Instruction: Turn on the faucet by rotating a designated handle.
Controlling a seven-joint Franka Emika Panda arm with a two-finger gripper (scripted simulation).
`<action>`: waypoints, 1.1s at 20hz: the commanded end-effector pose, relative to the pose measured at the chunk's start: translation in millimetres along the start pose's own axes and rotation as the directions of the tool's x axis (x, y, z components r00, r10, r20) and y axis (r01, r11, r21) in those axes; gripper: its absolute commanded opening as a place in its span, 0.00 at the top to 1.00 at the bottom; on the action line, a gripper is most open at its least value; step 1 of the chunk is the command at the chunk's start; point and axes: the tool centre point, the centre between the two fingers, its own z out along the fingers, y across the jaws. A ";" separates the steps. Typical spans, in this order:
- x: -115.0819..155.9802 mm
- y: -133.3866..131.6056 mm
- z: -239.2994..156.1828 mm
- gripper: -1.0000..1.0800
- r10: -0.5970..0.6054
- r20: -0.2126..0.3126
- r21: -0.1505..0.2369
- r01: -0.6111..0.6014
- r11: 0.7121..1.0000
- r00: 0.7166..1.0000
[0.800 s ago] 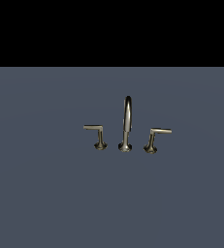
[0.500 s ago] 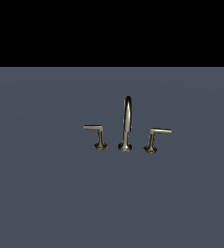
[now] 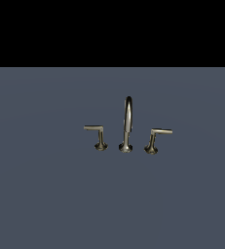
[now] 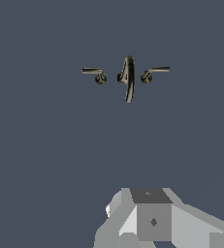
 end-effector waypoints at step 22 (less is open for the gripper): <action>59.0 -78.6 117.3 1.00 0.473 -0.003 0.011 -0.473 0.881 0.881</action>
